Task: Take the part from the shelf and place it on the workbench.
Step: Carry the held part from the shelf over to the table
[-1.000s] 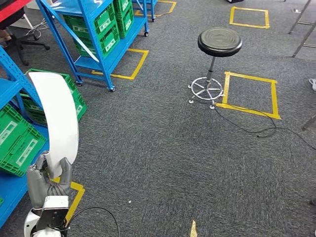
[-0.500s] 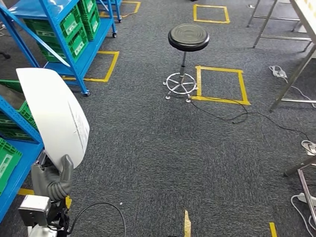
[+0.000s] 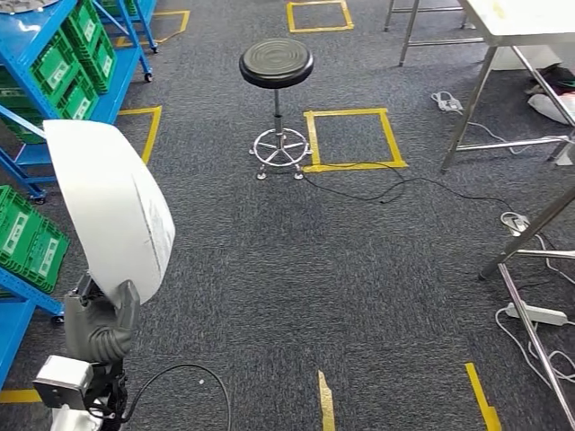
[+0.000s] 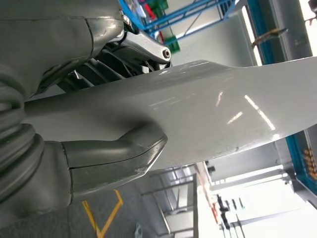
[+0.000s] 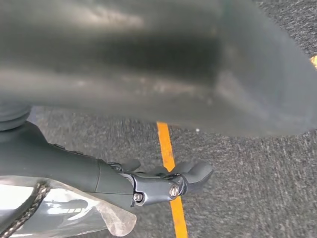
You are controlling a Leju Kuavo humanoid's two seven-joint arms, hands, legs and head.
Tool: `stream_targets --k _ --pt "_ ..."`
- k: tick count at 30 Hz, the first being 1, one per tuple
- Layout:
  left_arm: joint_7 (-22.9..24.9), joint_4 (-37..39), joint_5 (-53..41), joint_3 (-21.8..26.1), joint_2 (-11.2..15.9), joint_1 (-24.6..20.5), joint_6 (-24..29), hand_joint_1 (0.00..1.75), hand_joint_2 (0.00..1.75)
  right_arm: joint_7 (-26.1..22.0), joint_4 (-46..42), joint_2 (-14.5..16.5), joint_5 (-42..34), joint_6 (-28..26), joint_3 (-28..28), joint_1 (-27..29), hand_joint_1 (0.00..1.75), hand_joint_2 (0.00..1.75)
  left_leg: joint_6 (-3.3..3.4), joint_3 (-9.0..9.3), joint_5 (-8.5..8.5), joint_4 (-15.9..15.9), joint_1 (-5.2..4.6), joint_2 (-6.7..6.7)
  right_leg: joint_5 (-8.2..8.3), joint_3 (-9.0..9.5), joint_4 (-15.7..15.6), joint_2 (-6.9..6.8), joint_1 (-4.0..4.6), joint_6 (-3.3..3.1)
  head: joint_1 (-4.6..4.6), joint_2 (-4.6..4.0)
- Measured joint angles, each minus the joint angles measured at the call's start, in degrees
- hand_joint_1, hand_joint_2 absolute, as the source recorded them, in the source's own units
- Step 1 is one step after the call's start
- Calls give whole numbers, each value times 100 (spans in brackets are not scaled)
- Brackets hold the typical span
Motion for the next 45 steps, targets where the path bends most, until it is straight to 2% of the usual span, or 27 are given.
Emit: stream_targets --k 1,2,4,6,8,9,11,13,15,16,17,19,21,23,24,26,28,30,31,33,35,37,38,39,41,43,45 --pt "-5 6 4 1 10 12 -15 175 175 -13 2 0 11 25 -7 2 0 0 11 50 141 -117 0 -21 3 1 8 82 2 -2 0 0" --pt "-10 10 11 1 19 18 -27 175 175 -20 3 0 20 42 -13 3 0 0 27 186 359 -428 3 -73 3 2 20 161 3 -1 0 1" --pt "-13 12 20 1 39 22 -36 175 175 -25 10 0 31 55 -15 0 0 0 62 486 719 -1150 24 -345 3 -25 55 303 4 20 2 1" --pt "-16 14 23 2 54 31 -37 175 175 -28 17 0 36 61 -15 -2 0 0 88 602 779 -1499 36 -539 25 -107 88 413 -1 78 7 0" --pt "-19 15 23 3 56 38 -40 175 175 -32 22 -1 37 65 -20 9 0 0 133 601 771 -1570 31 -455 60 -195 92 507 -22 158 7 0" --pt "-19 16 23 4 56 39 -42 175 175 -32 24 -2 38 66 -23 17 0 0 165 602 791 -1590 32 -382 38 -240 125 456 -22 188 12 0" --pt "-22 16 23 10 55 39 -45 175 175 -36 27 -3 39 65 -26 16 0 0 227 618 822 -1641 41 -217 -170 -424 455 189 -4 224 31 0" --pt "-25 16 23 20 56 55 -45 175 175 -39 30 -3 40 65 -27 8 0 0 252 615 820 -1644 16 -47 -525 -756 1169 -72 2 253 43 0" --pt "-25 17 23 25 58 68 -47 175 175 -39 36 -3 43 68 -32 9 0 0 261 609 815 -1642 -5 130 -690 -977 1676 -146 -7 275 42 0" --pt "-25 17 23 25 58 67 -51 175 175 -39 38 -3 45 72 -36 11 0 0 262 609 814 -1641 -11 209 -622 -937 1636 -166 -9 276 43 0" --pt "-26 18 23 25 58 66 -60 175 175 -39 40 -3 49 80 -40 13 0 0 260 614 811 -1641 -15 281 -465 -774 1367 -202 -8 266 44 0" --pt "-32 17 20 27 57 67 -92 175 175 -24 43 -4 56 103 -46 11 0 0 238 636 794 -1634 -35 402 -162 -277 533 -454 28 217 44 0" --pt "-41 16 4 31 59 74 -131 175 175 17 44 -3 61 122 -45 11 0 0 194 651 779 -1624 -59 496 -70 7 60 -648 76 161 37 1" --pt "-49 16 -26 33 60 79 -167 175 175 84 46 -2 61 136 -44 27 0 0 142 669 773 -1628 -60 597 -61 6 22 -568 90 111 34 1" --pt "-55 16 -44 33 59 76 -183 175 175 118 48 -1 62 143 -41 44 0 0 109 677 745 -1611 -51 583 -41 6 5 -504 82 86 34 0" --pt "-70 16 -70 34 60 69 -210 175 175 156 50 3 63 159 -21 67 0 0 49 589 530 -1342 -27 335 4 31 -34 -383 46 27 13 0" --pt "-78 16 -83 37 63 69 -234 175 175 152 51 4 64 184 8 71 0 0 18 301 163 -666 -3 64 25 18 -39 -251 33 -6 -12 0" --pt "-77 16 -90 37 66 62 -257 175 175 112 51 4 69 213 26 74 0 0 6 45 -13 -97 4 9 32 8 -32 -93 37 -14 -14 1" --pt "-76 16 -93 36 67 48 -272 175 175 87 51 4 73 225 32 77 0 0 7 30 59 -70 6 0 34 8 -24 -9 38 -13 -14 1" --pt "-75 16 -98 36 68 3 -293 175 175 49 51 4 79 247 38 79 0 0 19 277 462 -630 19 -86 32 10 4 148 36 -4 -14 1" --pt "-75 20 -104 33 68 -49 -299 175 175 27 49 4 85 277 42 75 0 0 43 560 729 -1290 44 -313 27 -26 57 288 45 32 -11 0" --pt "-75 30 -118 26 69 -79 -308 175 175 8 48 3 98 307 41 79 0 0 72 634 744 -1515 42 -420 47 -106 93 404 38 101 -8 0" --pt "-75 34 -125 18 69 -91 -317 175 175 -1 47 3 108 321 40 84 0 0 96 629 748 -1539 37 -373 65 -143 95 460 23 137 -5 1" --pt "-75 40 -127 6 71 -111 -333 175 175 -9 47 1 122 333 38 91 0 0 129 623 767 -1550 36 -311 64 -181 105 457 13 167 -5 1" --pt "-78 52 -127 -18 72 -176 -385 175 175 -35 46 -1 163 355 37 94 0 0 199 625 804 -1594 45 -180 -84 -323 321 240 19 213 20 1" --pt "-79 74 -128 -22 80 -228 -462 175 175 -71 45 -4 220 376 37 86 0 0 237 616 815 -1608 39 -38 -427 -645 975 -54 26 250 42 2" --pt "-78 107 -133 -17 91 -254 -542 175 175 -104 45 -7 278 389 36 83 0 0 247 605 811 -1606 29 121 -660 -949 1626 -142 16 280 40 1"
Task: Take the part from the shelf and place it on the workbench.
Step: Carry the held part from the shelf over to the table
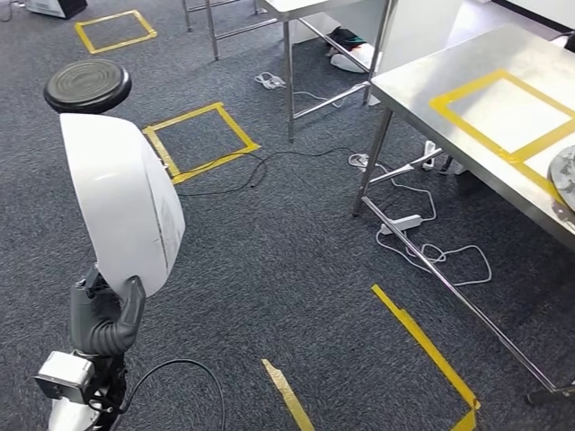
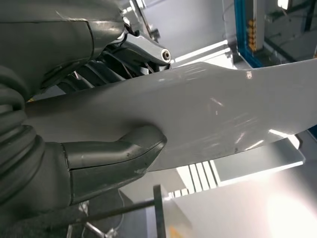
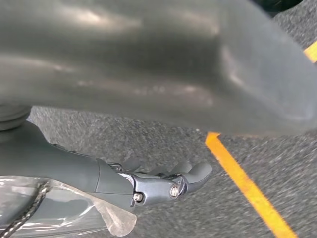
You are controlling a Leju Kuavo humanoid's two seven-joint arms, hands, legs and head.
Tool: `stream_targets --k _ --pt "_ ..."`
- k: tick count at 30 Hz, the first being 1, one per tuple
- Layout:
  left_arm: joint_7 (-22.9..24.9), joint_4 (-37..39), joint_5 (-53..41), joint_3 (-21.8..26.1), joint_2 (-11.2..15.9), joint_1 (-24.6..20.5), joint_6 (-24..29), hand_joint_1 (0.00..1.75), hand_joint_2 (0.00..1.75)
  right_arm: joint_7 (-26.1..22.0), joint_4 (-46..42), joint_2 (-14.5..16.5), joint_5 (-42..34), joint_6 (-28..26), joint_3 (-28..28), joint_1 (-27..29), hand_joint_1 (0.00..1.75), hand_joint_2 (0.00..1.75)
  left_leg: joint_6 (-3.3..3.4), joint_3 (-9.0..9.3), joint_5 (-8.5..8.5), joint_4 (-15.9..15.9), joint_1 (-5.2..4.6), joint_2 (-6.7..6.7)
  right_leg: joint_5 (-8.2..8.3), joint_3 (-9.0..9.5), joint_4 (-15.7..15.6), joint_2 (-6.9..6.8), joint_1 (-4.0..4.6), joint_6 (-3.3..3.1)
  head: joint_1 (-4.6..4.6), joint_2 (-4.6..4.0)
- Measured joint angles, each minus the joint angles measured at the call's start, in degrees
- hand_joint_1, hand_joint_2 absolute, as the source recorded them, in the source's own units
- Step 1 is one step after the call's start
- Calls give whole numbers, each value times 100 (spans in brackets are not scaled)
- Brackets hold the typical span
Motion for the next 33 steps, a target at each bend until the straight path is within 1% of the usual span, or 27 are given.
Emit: stream_targets --k 1,2,3,5,7,9,10,11,12,13,14,15,16,17,18,20,21,22,24,25,27,28,29,30,31,32,33 --pt "1 18 -4 1 4 -17 -29 175 175 -12 0 0 25 1 -2 1 0 0 1 -2 -3 1 -2 75 20 -29 78 -16 -5 10 1 -1" --pt "1 37 -6 0 6 -40 -49 175 175 -20 0 -1 43 1 -4 3 0 0 -1 1 -6 1 -2 145 149 73 -93 -43 -9 13 1 -1" --pt "1 52 -8 -1 7 -61 -59 175 175 -22 0 -1 55 1 -7 3 0 0 -8 9 -11 2 -2 207 329 263 -429 -92 -13 10 2 -1" --pt "1 69 -8 -1 9 -95 -69 175 175 -29 0 -2 73 0 -8 -7 0 0 -47 31 -34 8 -21 317 582 702 -1210 -327 12 -25 -3 -1" --pt "2 78 -12 0 12 -121 -85 175 175 -38 0 -2 95 -2 -8 -17 0 0 -102 47 -49 15 -48 411 623 884 -1540 -441 50 -88 -10 -1" --pt "2 86 -19 -3 13 -147 -104 175 175 -44 0 -2 115 -4 -9 -16 0 0 -156 61 -59 12 -49 497 650 871 -1559 -323 55 -165 -9 -1" --pt "3 90 -22 -5 13 -163 -111 175 175 -49 0 -2 128 -5 -11 -15 0 0 -188 56 -104 53 -38 442 668 872 -1573 -266 44 -203 -14 -1" --pt "3 94 -27 -7 14 -180 -118 175 175 -57 0 -2 147 -7 -13 -17 0 0 -216 19 -199 169 -26 333 686 875 -1588 -210 31 -238 -26 -1" --pt "4 101 -32 -8 17 -192 -125 175 175 -71 1 -2 173 -8 -15 -26 0 0 -240 -81 -356 419 -14 180 703 890 -1600 -150 17 -267 -39 -1" --pt "5 113 -39 -8 24 -202 -136 175 175 -90 3 -2 205 -9 -17 -37 0 0 -254 -236 -547 786 -4 21 712 886 -1600 -85 15 -284 -51 -1" --pt "7 127 -49 -8 33 -204 -149 175 175 -109 5 -2 237 -14 -18 -49 0 0 -260 -417 -718 1182 -1 -61 717 882 -1599 -15 19 -295 -58 -1" --pt "9 146 -55 -9 45 -205 -166 175 175 -128 9 -2 274 -24 -20 -60 0 0 -262 -575 -818 1513 1 -102 721 880 -1596 66 22 -303 -57 -1" --pt "10 168 -55 -10 61 -213 -183 175 175 -143 16 -3 311 -40 -21 -65 0 0 -258 -657 -806 1660 1 -116 724 880 -1593 146 26 -306 -58 -1" --pt "10 196 -43 -14 80 -239 -197 175 175 -156 28 -5 350 -69 -24 -68 0 0 -248 -633 -668 1567 1 -129 725 885 -1587 228 28 -306 -57 -1" --pt "10 229 -25 -21 100 -281 -208 175 175 -170 48 -7 380 -104 -26 -74 0 0 -233 -513 -441 1265 2 -170 726 889 -1578 308 28 -305 -57 -1" --pt "7 292 10 -36 142 -381 -217 175 175 -205 93 -13 409 -173 -29 -96 0 0 -195 -192 -57 485 17 -403 725 872 -1544 455 27 -287 -56 -1" --pt "4 316 16 -43 158 -418 -218 175 175 -224 113 -17 413 -196 -29 -112 0 0 -182 -90 24 229 20 -505 732 841 -1526 522 23 -263 -56 -1" --pt "2 333 22 -50 173 -443 -218 175 175 -244 131 -22 422 -209 -30 -123 0 0 -170 -51 30 110 18 -565 743 802 -1516 583 15 -231 -54 -1" --pt "0 362 43 -85 192 -508 -227 175 175 -288 174 -37 476 -227 -38 -129 0 0 -134 -57 31 68 8 -488 778 726 -1524 693 -4 -155 -52 -1" --pt "1 377 52 -113 200 -561 -235 175 175 -311 206 -49 514 -237 -43 -128 0 0 -103 -56 50 41 15 -427 766 690 -1510 642 -1 -127 -48 -1" --pt "1 403 63 -169 208 -675 -248 175 175 -358 277 -78 589 -267 -49 -157 0 0 -44 -54 85 -11 39 -284 576 506 -1217 347 17 -81 -11 0" --pt "1 417 65 -186 214 -715 -252 175 175 -384 315 -94 620 -282 -49 -181 0 0 -28 -57 92 -20 39 -209 407 359 -914 161 18 -62 6 1" --pt "2 433 66 -197 221 -742 -254 175 175 -408 356 -107 655 -300 -48 -209 0 0 -19 -63 91 -21 36 -127 223 168 -524 56 12 -39 20 0" --pt "4 454 67 -204 229 -765 -254 175 175 -426 399 -121 686 -315 -46 -227 0 0 -16 -66 88 -20 33 -46 90 3 -179 12 3 -20 20 0" --pt "7 479 67 -216 235 -791 -255 175 175 -441 446 -138 716 -331 -45 -237 0 0 -16 -67 85 -19 33 31 53 -85 18 -9 -9 -3 20 -1" --pt "10 502 67 -232 240 -819 -256 175 175 -450 493 -154 743 -344 -44 -242 0 0 -20 -65 81 -18 33 101 114 -70 18 -26 -21 11 20 -1" --pt "14 522 67 -248 243 -844 -256 175 175 -455 529 -171 759 -352 -44 -240 0 0 -31 -58 74 -18 34 159 271 70 -224 -60 -31 16 20 -1"
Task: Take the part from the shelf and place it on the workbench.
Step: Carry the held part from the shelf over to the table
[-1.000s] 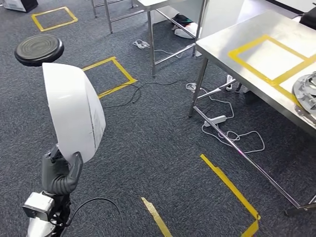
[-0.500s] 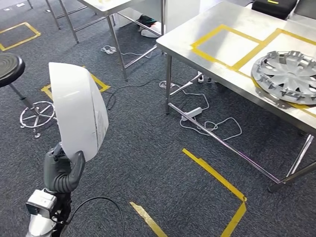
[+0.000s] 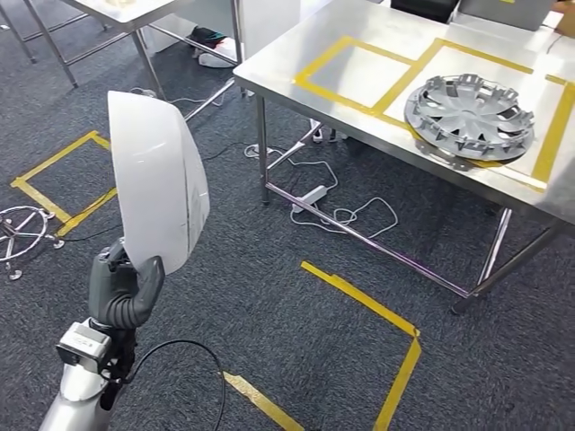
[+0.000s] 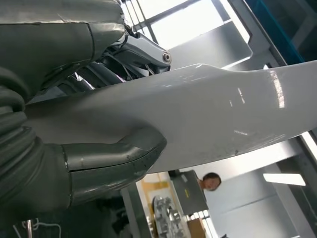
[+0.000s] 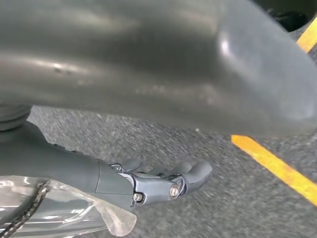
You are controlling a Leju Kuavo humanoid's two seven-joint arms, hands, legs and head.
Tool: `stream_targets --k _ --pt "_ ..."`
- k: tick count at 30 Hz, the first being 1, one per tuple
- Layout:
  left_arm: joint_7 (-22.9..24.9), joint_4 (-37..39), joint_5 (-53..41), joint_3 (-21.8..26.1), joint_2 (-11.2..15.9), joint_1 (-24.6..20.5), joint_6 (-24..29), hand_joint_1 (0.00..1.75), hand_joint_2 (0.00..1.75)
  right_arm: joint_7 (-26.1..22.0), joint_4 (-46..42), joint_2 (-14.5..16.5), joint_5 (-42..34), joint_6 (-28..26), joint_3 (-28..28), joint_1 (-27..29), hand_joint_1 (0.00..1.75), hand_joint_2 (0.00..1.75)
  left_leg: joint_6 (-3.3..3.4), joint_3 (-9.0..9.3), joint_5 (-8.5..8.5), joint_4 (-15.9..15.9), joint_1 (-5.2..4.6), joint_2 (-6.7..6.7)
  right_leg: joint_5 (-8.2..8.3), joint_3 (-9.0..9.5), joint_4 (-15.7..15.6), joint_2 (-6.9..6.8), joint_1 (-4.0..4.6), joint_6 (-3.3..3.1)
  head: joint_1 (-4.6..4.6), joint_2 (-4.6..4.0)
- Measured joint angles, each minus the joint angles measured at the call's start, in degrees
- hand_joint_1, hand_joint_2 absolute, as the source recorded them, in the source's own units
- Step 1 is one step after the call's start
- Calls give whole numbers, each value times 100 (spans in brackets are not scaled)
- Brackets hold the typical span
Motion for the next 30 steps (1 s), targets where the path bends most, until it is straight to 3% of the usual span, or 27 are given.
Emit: stream_targets --k 2,4,6,8,10,11,13,14,15,17,18,20,23,24,27,28,29,30 --pt "5 26 0 -23 5 -38 -1 175 175 -7 53 -25 18 -10 1 -8 0 0 -42 25 -26 5 -12 97 323 458 -806 -209 8 -8 4 0" --pt "11 39 1 -31 14 -70 -1 175 175 -16 94 -39 32 -27 2 -32 0 0 -100 42 -46 17 -41 173 425 728 -1280 -357 38 -70 1 0" --pt "21 49 1 -38 21 -97 -1 175 175 -24 138 -46 51 -49 4 -42 0 0 -157 58 -49 15 -49 247 415 739 -1313 -295 59 -150 -1 1" --pt "29 58 2 -45 34 -123 -1 175 175 -28 180 -50 74 -72 4 -38 0 0 -222 52 -130 86 -22 143 432 747 -1333 -222 48 -219 -7 1" --pt "41 69 20 -43 60 -143 -1 175 175 -33 224 -61 122 -114 8 -54 0 0 -264 -140 -407 537 1 -121 447 764 -1353 -154 27 -288 -31 0" --pt "48 85 35 -40 73 -147 -2 175 175 -38 255 -70 151 -142 13 -67 0 0 -267 -326 -585 924 4 -217 443 765 -1353 -115 32 -313 -40 0" --pt "70 137 72 -30 92 -152 -10 175 175 -57 326 -89 195 -194 26 -87 0 0 -262 -666 -773 1576 3 -265 430 775 -1351 -36 53 -345 -44 0" --pt "80 174 82 -24 98 -167 -14 175 175 -72 367 -101 207 -225 32 -90 0 0 -248 -735 -714 1664 0 -269 420 787 -1350 3 64 -356 -44 0" --pt "95 211 87 -20 99 -198 -17 175 175 -86 407 -115 213 -256 34 -94 0 0 -222 -690 -542 1509 -4 -271 410 808 -1350 37 74 -359 -44 0" --pt "133 289 68 -19 97 -310 -15 175 175 -110 494 -145 215 -315 36 -107 0 0 -138 -394 -111 785 -30 -279 384 854 -1349 82 92 -349 -41 0" --pt "151 324 56 -20 90 -380 -10 175 175 -117 535 -159 215 -337 34 -119 0 0 -104 -247 10 431 -44 -282 370 861 -1342 98 103 -330 -42 0" --pt "176 385 40 -26 65 -490 6 175 175 -123 599 -185 216 -366 33 -139 0 0 -65 -119 43 90 -74 -287 370 850 -1331 107 110 -269 -41 0" --pt "190 446 29 -32 33 -556 37 175 175 -133 670 -227 238 -394 33 -143 0 0 -18 -64 43 1 -56 -286 370 812 -1237 93 100 -165 -39 1" --pt "191 458 28 -33 25 -570 46 175 175 -139 694 -239 255 -407 35 -149 0 0 1 -33 41 -10 -42 -283 290 741 -1103 83 96 -136 -25 1" --pt "191 485 44 -30 13 -581 64 175 175 -163 773 -275 320 -457 47 -173 0 0 43 2 10 -18 -33 -270 -168 193 -122 64 58 -52 2 0" --pt "190 495 51 -27 14 -569 61 175 175 -169 800 -287 341 -472 51 -171 0 0 45 11 -6 -17 -33 -267 -251 7 165 61 42 -27 1 0" --pt "189 504 55 -24 16 -556 52 175 175 -172 826 -296 356 -487 54 -167 0 0 42 28 -27 -16 -30 -267 -234 -98 278 58 27 -7 2 0" --pt "187 514 56 -21 16 -546 40 175 175 -174 853 -309 370 -500 57 -164 0 0 32 60 -53 -16 -26 -270 -88 -88 159 53 9 7 3 0"
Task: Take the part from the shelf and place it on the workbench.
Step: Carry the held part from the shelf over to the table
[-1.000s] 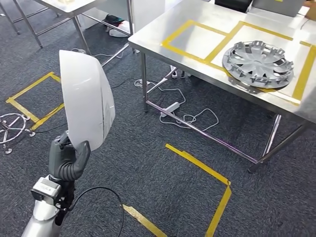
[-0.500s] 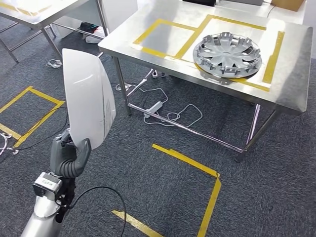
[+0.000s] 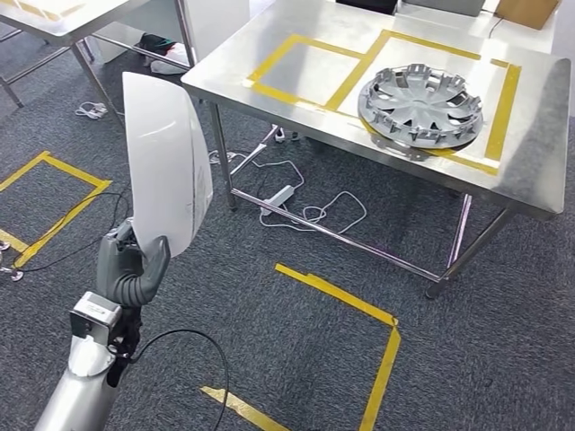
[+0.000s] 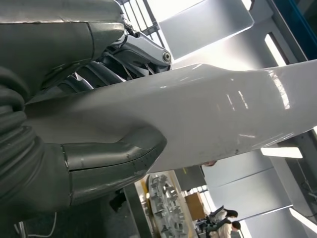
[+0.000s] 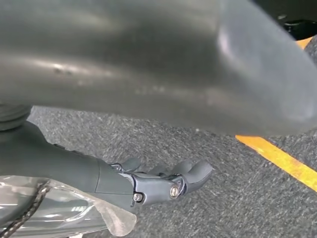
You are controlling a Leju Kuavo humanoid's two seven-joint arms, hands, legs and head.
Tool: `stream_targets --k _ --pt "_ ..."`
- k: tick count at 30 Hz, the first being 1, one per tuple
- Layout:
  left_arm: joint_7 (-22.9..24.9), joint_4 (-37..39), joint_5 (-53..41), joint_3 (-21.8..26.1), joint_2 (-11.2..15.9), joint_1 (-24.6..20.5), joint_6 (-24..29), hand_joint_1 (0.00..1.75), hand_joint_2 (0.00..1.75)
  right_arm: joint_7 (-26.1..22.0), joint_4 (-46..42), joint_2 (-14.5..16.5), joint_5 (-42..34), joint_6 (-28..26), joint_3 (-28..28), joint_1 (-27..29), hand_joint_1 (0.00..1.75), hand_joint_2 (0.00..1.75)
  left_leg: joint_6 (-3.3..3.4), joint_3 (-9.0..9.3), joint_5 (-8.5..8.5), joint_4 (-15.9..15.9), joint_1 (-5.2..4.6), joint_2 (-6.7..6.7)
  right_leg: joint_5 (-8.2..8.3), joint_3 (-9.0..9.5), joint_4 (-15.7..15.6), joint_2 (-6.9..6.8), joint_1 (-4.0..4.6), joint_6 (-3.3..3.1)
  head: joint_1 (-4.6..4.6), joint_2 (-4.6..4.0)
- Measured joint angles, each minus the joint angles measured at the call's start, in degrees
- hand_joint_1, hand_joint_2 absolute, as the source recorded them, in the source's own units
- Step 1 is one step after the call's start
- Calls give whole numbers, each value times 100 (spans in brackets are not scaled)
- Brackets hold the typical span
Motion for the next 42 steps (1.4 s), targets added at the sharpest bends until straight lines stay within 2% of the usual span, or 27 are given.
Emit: stream_targets --k 2,3,5,7,9,11,13,14,15,17,18,19,21,24,26,28,29,30,31,32,33,34,35,38,39,40,42 --pt "-3 15 -3 4 1 7 -27 175 175 -2 54 -26 13 -26 18 0 0 0 -43 94 -73 -1 13 -5 468 271 -692 -20 -33 20 1 0" --pt "-5 21 -4 6 2 4 -34 175 175 -2 85 -38 18 -36 29 -6 0 0 -73 135 -110 4 15 -5 579 405 -1045 -38 -30 16 3 0" --pt "-10 28 -11 9 2 3 -41 175 175 1 132 -45 22 -47 46 -23 0 0 -152 178 -169 20 7 -1 575 552 -1358 -67 -4 -62 -3 1" --pt "-12 35 -17 12 3 8 -47 175 175 2 162 -48 29 -50 52 -19 0 0 -226 226 -203 41 2 3 545 635 -1394 -67 9 -181 -20 2" --pt "-15 38 -19 15 5 3 -52 175 175 1 179 -51 33 -51 62 -10 0 0 -271 194 -260 237 14 -1 534 739 -1420 -55 -2 -262 -38 1" --pt "-16 40 -17 26 5 -2 -52 175 175 0 188 -53 33 -52 74 -27 0 0 -301 -117 -471 838 20 -7 480 831 -1435 -47 -3 -328 -52 1" --pt "-16 46 -16 34 5 15 -52 175 175 0 200 -55 33 -52 79 -41 0 0 -315 -578 -730 1538 19 -7 401 915 -1436 -32 17 -363 -55 1" --pt "-16 49 -16 35 5 27 -52 175 175 0 206 -56 33 -52 80 -41 0 0 -310 -730 -738 1691 18 -8 359 968 -1436 -21 30 -367 -55 1" --pt "-16 52 -16 36 5 34 -52 175 175 0 211 -57 33 -52 81 -39 0 0 -293 -797 -622 1655 13 -9 313 1030 -1436 -8 43 -368 -54 0" --pt "-16 54 -16 38 11 37 -52 175 175 0 222 -58 34 -52 83 -38 0 0 -218 -675 -81 1029 -20 -10 216 1162 -1438 14 58 -361 -54 1" --pt "-16 57 -16 39 18 36 -52 175 175 -1 233 -58 35 -52 84 -39 0 0 -174 -598 99 719 -52 -10 174 1217 -1441 21 62 -350 -47 1" --pt "-15 61 -15 40 25 32 -52 175 175 -1 244 -58 35 -52 85 -44 0 0 -132 -534 199 441 -85 -10 136 1242 -1445 23 61 -329 -50 1" --pt "-18 67 -12 42 32 31 -52 175 175 2 261 -60 34 -52 85 -49 0 0 -79 -490 192 240 -123 -16 93 1266 -1455 18 61 -256 -57 0" --pt "-21 67 -15 44 31 23 -53 175 175 2 268 -68 37 -52 88 -54 0 0 -20 -342 210 92 -81 -30 17 1288 -1304 7 67 -140 -69 0" --pt "-22 67 -17 48 26 11 -54 175 175 -1 269 -73 40 -54 92 -71 0 0 8 -256 173 62 -56 -30 -225 1033 -834 2 53 -87 -62 0" --pt "-22 68 -21 48 23 9 -55 175 175 1 272 -75 45 -56 97 -75 0 0 15 -209 113 63 -48 -31 -478 564 -125 -1 33 -40 -60 0" --pt "-22 68 -28 48 22 15 -57 175 175 3 273 -78 48 -60 98 -68 0 0 9 -171 75 64 -44 -33 -487 375 84 -1 23 -20 -62 0" --pt "-21 69 -39 48 20 20 -63 175 175 6 276 -82 51 -65 98 -60 0 0 -2 -118 30 65 -36 -35 -387 257 126 -2 15 -1 -61 0" --pt "-21 69 -50 48 15 23 -70 175 175 8 279 -88 53 -71 98 -54 0 0 -19 -44 -23 65 -25 -36 -144 257 -74 -5 7 9 -61 0" --pt "-20 69 -61 47 5 23 -78 175 175 8 284 -94 53 -79 98 -49 0 0 -41 32 -81 63 -15 -36 175 327 -425 -11 -4 18 -60 0" --pt "-20 71 -68 46 -5 16 -84 175 175 10 294 -98 53 -84 99 -45 0 0 -66 109 -133 61 -7 -34 405 400 -734 -21 -3 21 -58 0" --pt "-19 74 -74 44 -16 4 -87 175 175 12 306 -101 53 -89 101 -44 0 0 -97 153 -174 60 -5 -33 520 461 -1041 -39 6 5 -53 0" --pt "-15 78 -81 41 -27 -9 -92 175 175 17 317 -103 54 -91 103 -43 0 0 -134 175 -209 53 -7 -32 559 501 -1204 -57 22 -41 -52 0" --pt "-8 88 -111 20 -56 -46 -106 175 175 30 336 -112 55 -105 104 -27 0 0 -241 225 -265 75 -13 -34 507 600 -1337 -72 42 -239 -62 0" --pt "-8 90 -122 3 -63 -69 -118 175 175 30 339 -115 55 -110 103 -22 0 0 -264 221 -289 160 -10 -35 487 655 -1358 -65 33 -281 -70 0" --pt "-9 95 -138 -24 -67 -104 -133 175 175 31 341 -118 55 -112 103 -23 0 0 -284 153 -348 335 -6 -36 469 727 -1373 -58 26 -317 -78 0" --pt "-8 116 -175 -97 -69 -166 -165 175 175 30 342 -126 55 -111 103 -34 0 0 -308 -209 -574 1016 -1 -36 399 843 -1390 -46 30 -372 -90 0"
